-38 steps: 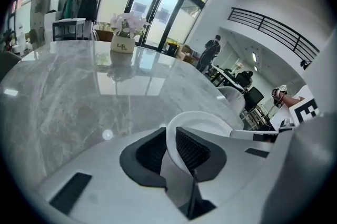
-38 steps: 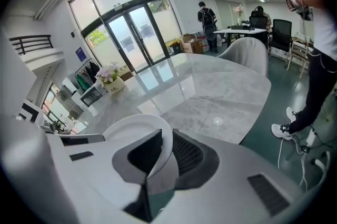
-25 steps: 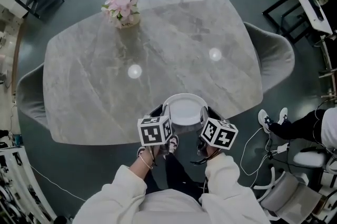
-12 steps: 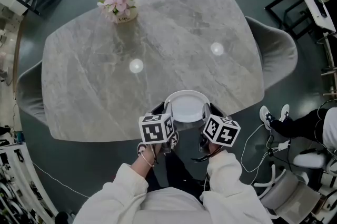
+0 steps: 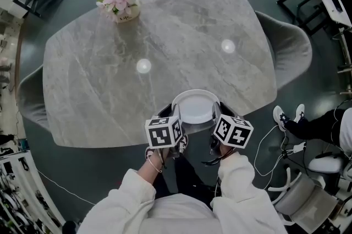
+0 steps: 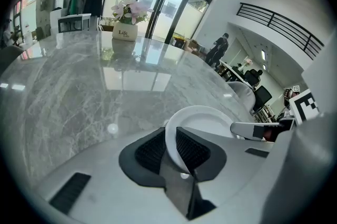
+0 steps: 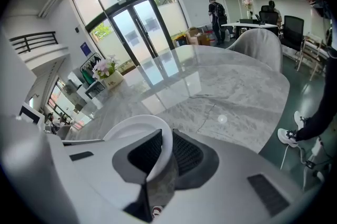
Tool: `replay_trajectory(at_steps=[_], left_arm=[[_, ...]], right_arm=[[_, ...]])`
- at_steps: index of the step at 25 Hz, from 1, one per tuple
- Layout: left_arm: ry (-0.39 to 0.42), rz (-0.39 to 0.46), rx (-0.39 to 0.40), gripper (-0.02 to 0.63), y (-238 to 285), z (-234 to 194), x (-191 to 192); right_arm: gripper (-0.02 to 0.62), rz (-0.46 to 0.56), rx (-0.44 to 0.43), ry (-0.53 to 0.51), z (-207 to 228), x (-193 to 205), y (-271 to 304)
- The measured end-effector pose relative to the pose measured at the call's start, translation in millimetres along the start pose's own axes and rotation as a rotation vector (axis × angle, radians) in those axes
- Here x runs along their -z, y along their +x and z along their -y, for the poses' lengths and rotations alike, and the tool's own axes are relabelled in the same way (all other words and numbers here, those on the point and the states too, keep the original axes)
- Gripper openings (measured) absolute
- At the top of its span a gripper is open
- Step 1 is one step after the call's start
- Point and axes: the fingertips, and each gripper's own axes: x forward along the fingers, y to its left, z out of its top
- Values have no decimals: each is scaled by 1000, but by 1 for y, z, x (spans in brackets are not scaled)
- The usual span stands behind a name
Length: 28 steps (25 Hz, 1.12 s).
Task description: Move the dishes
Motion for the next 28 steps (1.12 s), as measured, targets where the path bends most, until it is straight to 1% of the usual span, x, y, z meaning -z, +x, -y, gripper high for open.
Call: replay_trajectory(at_steps=[8, 14, 17, 23, 28], left_arm=[[0, -4, 2, 54, 3, 1, -2], [-25, 2, 13, 54, 4, 2, -5], [-18, 4, 11, 54, 5, 2, -4], [19, -4, -9, 54, 6, 2, -4], [-28, -13, 16, 54, 6, 1, -3]], right_arm=[[115, 2, -8, -14, 1, -9, 6], [117, -4, -21, 8, 3, -9, 10], [117, -3, -26, 10, 5, -10, 12], [117, -16, 6, -51, 2, -10, 14], [117, -35, 15, -37, 2, -8, 14]])
